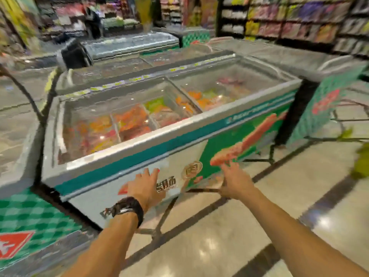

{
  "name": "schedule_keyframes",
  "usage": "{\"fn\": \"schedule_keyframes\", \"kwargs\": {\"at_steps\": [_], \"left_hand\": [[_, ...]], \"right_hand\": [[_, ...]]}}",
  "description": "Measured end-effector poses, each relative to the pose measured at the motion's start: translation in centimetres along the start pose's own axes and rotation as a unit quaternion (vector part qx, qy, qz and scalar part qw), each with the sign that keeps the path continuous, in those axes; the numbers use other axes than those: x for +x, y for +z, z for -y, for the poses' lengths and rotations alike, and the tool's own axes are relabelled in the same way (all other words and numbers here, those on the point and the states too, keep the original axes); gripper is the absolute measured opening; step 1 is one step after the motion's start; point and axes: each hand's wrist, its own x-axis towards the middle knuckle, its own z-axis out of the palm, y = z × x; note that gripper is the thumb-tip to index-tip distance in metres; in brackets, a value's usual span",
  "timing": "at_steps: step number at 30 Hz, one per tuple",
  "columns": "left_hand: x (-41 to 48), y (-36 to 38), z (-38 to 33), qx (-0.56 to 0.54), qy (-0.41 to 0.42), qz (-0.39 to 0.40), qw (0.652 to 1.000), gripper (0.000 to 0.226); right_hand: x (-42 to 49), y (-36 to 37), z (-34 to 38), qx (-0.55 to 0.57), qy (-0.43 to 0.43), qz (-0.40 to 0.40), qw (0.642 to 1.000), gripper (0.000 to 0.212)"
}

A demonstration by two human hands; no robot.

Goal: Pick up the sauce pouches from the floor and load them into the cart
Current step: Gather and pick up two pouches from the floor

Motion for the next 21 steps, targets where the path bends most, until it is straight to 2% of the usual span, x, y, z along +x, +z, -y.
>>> {"fn": "schedule_keyframes", "kwargs": {"at_steps": [4,9,16,21], "left_hand": [[5.4,-2.7,-9.3,0.012,0.119,-0.016,0.993,0.083],[12.4,-5.9,-18.0,0.073,0.241,-0.042,0.967,0.078],[20.9,-8.3,-28.1,0.113,0.395,-0.061,0.91,0.073],[25.6,-9.1,-33.7,0.095,0.462,-0.063,0.879,0.072]], "right_hand": [[-2.3,-2.9,-10.3,0.023,0.138,0.013,0.99,0.076],[-3.6,-4.9,-17.7,0.04,0.258,-0.018,0.965,0.077],[-3.1,-6.8,-22.3,0.033,0.404,-0.018,0.914,0.079],[-2.1,-8.6,-23.2,0.054,0.459,-0.042,0.886,0.078]]}}
